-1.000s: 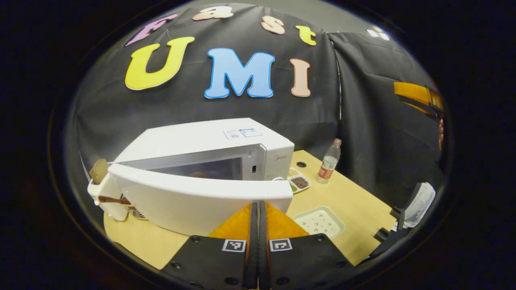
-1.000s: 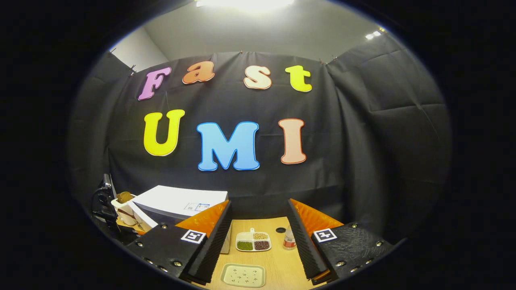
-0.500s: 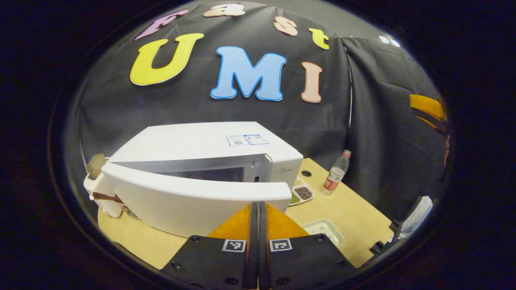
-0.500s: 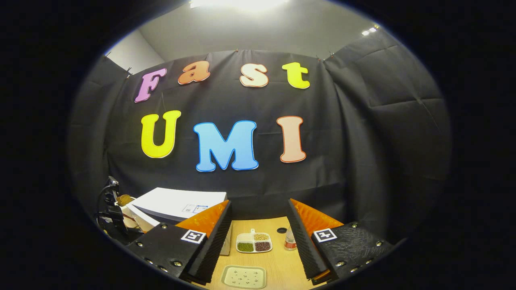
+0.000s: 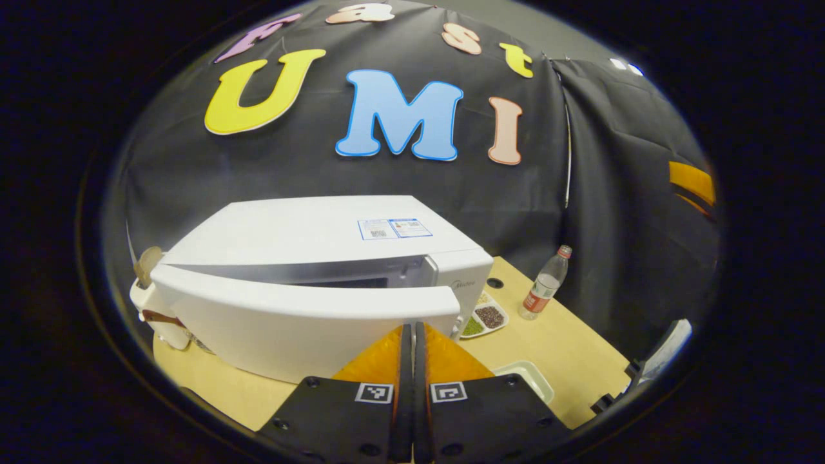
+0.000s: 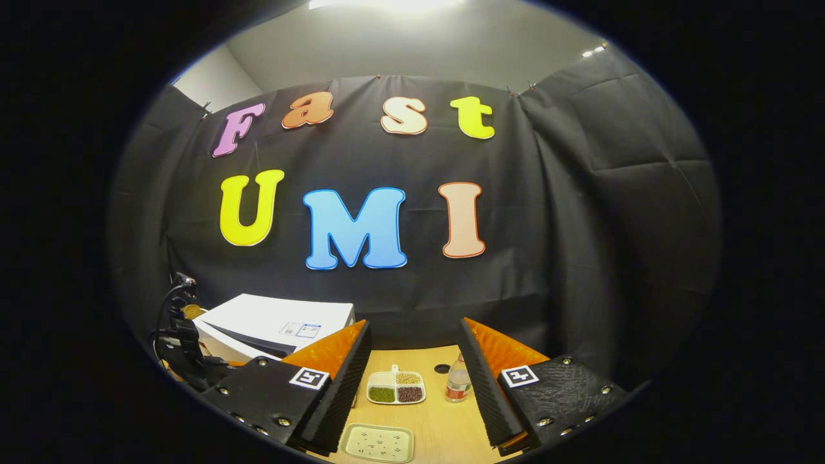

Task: Open the microwave oven with the left hand, put the food in, and close the microwave oven.

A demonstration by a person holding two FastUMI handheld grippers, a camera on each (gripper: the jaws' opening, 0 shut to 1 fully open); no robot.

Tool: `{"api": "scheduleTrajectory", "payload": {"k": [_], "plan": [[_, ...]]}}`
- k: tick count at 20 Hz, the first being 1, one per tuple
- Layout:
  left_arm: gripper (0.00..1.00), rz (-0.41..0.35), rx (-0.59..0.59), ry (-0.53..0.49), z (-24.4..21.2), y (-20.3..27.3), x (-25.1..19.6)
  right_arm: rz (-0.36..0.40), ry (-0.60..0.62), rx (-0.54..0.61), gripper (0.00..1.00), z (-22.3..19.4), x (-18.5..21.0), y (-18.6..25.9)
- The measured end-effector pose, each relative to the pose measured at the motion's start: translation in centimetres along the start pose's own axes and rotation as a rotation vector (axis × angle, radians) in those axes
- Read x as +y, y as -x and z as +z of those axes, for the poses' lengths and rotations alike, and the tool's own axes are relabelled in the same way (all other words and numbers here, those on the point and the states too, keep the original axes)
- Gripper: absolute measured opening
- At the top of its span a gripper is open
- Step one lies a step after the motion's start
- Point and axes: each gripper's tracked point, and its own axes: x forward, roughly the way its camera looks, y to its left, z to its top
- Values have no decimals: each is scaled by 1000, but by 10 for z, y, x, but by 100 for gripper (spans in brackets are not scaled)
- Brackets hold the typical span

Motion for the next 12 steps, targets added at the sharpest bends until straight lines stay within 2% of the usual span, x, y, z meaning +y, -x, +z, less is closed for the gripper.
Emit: {"api": "scheduleTrajectory", "payload": {"k": [9,10,12], "plan": [[7,64,-12,53,17,-33,9,23,2,38,82,-13,5,-20],[7,51,-8,65,17,-35,5,24,5,41,82,-13,5,-21],[7,62,-12,23,17,-36,3,26,7,38,82,-15,4,-21]]}}
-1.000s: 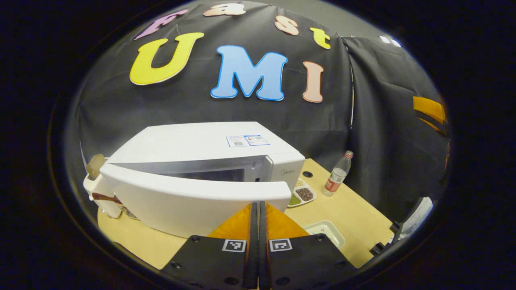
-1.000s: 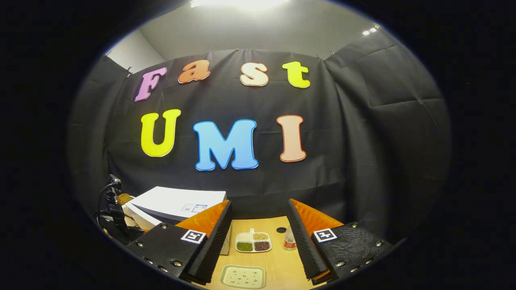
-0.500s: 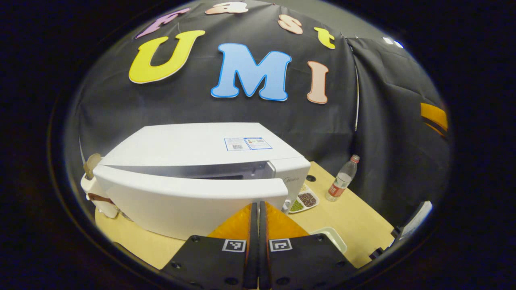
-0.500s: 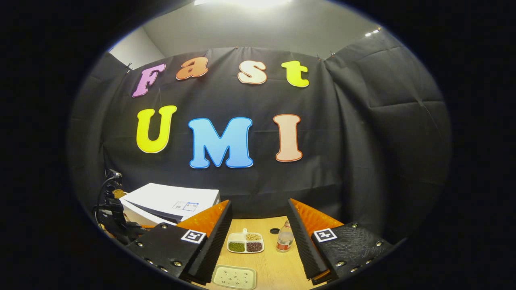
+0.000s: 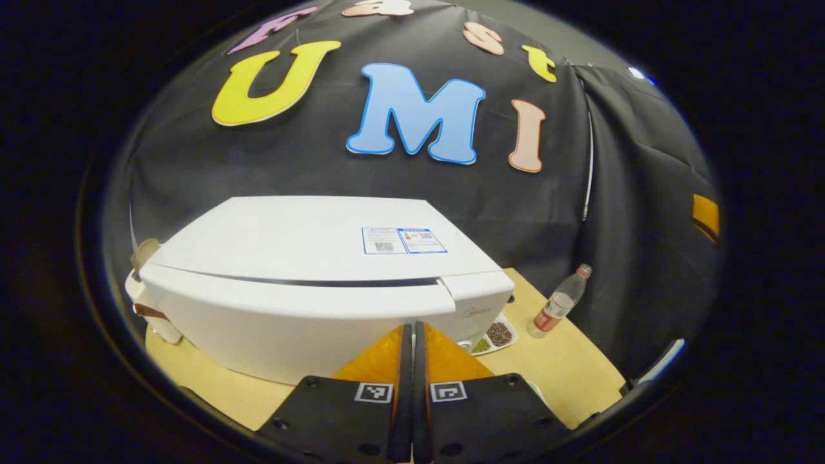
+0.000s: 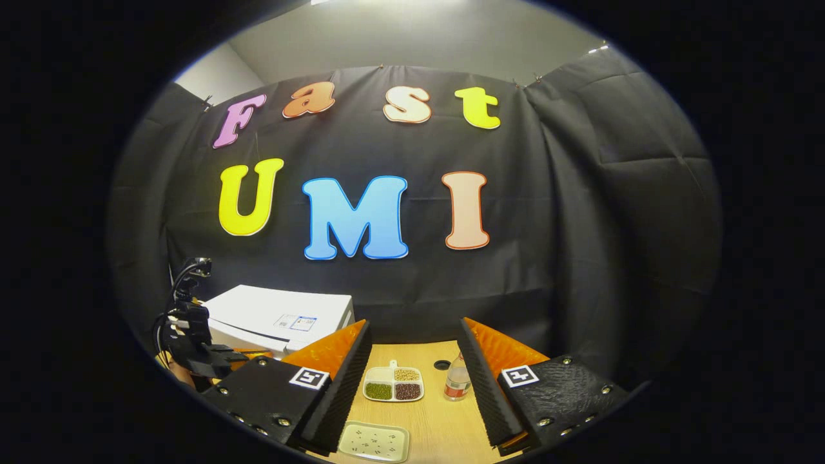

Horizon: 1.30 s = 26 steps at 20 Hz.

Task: Open the microwave oven with the left hand, put the food in, and close the microwave oven.

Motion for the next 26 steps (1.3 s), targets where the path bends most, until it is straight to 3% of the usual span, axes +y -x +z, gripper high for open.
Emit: {"api": "scheduleTrajectory", "payload": {"k": [2,5,6,7,11,13,19,23,26], "plan": [[7,7,-5,-35,0,-2,1,6,-5,-2,82,-1,1,-3],[7,5,-6,-7,2,-5,2,16,-3,11,82,-7,2,-5],[7,50,-15,-17,8,-8,12,20,-7,15,82,-8,4,-5],[7,6,4,17,2,-14,1,21,-8,16,82,-8,4,-5],[7,9,1,-30,5,-11,4,21,0,10,82,-7,4,0],[7,47,-34,-50,18,-1,12,19,3,9,82,-8,5,-1],[7,99,-201,-45,91,76,38,48,-10,-2,82,2,25,4],[9,129,-304,-62,148,146,55,93,-34,-31,82,40,51,3],[94,174,-401,-62,200,208,69,114,-66,-24,82,68,71,3]]}}
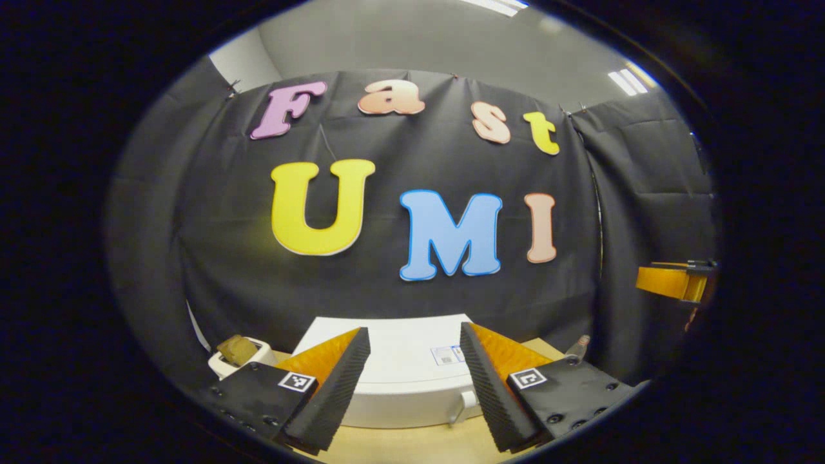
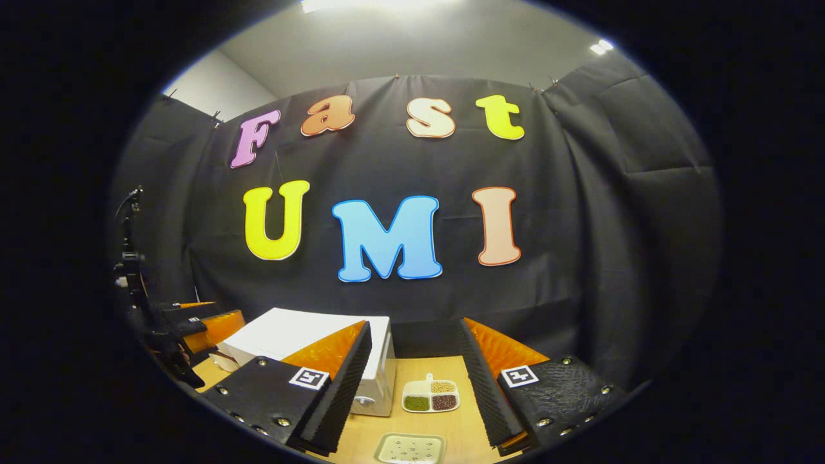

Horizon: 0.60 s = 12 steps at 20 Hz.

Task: Open the microwave oven with the left hand, put the food in, and close the microwave oven.

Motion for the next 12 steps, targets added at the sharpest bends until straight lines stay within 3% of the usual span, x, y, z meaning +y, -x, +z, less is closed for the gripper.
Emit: {"api": "scheduleTrajectory", "payload": {"k": [5,12], "plan": [[94,52,-101,-17,81,59,39,14,33,-41,82,36,34,9],[94,29,-110,-18,91,94,66,25,60,-80,82,53,77,34]]}}
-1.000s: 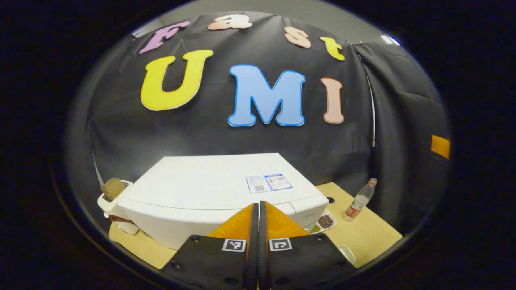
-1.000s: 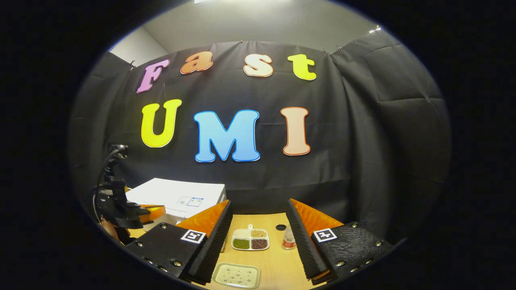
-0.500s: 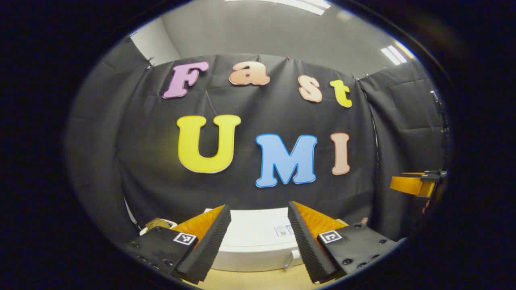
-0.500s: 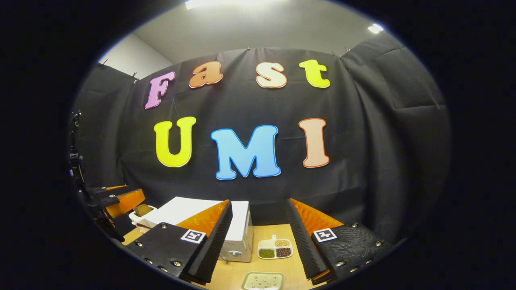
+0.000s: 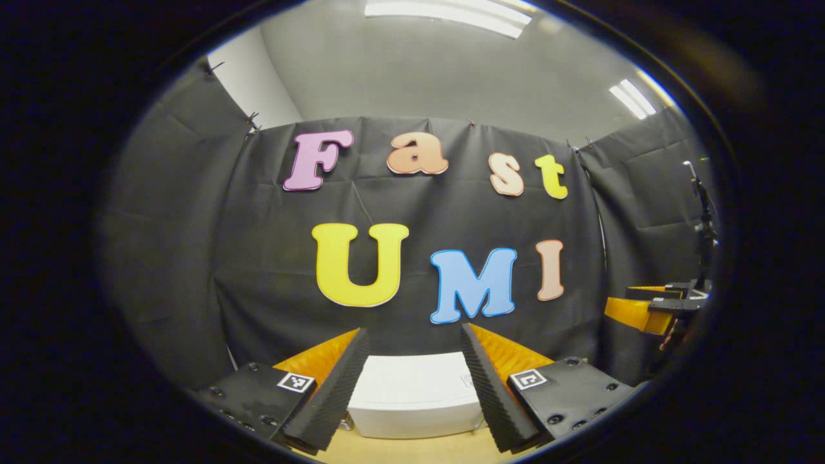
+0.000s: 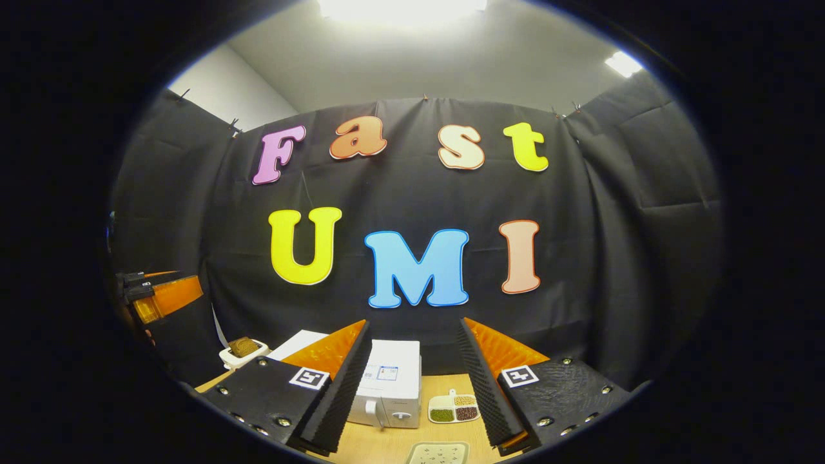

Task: Open the microwave oven with the left hand, put the food in, and close the microwave oven.

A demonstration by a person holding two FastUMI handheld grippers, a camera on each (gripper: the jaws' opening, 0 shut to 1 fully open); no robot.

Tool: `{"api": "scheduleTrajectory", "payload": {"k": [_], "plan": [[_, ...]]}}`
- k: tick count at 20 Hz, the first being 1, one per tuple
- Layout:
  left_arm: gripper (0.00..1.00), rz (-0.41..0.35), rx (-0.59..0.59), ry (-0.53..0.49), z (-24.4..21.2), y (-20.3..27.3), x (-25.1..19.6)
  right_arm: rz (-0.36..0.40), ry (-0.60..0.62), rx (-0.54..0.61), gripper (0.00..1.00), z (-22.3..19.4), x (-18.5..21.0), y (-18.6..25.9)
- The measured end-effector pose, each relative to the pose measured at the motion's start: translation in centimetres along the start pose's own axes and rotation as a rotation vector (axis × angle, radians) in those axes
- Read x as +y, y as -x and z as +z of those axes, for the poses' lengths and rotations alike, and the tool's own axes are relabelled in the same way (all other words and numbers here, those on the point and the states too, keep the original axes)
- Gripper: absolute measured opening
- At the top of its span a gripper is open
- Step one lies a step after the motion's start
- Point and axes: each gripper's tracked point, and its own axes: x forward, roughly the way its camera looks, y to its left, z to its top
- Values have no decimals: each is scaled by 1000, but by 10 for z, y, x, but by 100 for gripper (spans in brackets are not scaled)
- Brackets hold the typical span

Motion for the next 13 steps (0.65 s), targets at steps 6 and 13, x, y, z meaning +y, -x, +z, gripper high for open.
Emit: {"api": "scheduleTrajectory", "payload": {"k": [6,13], "plan": [[94,-46,-3,-22,-4,-1,2,-24,13,12,82,-2,16,9],[95,-72,-26,5,-7,-15,-13,-31,25,20,82,-2,20,7]]}}
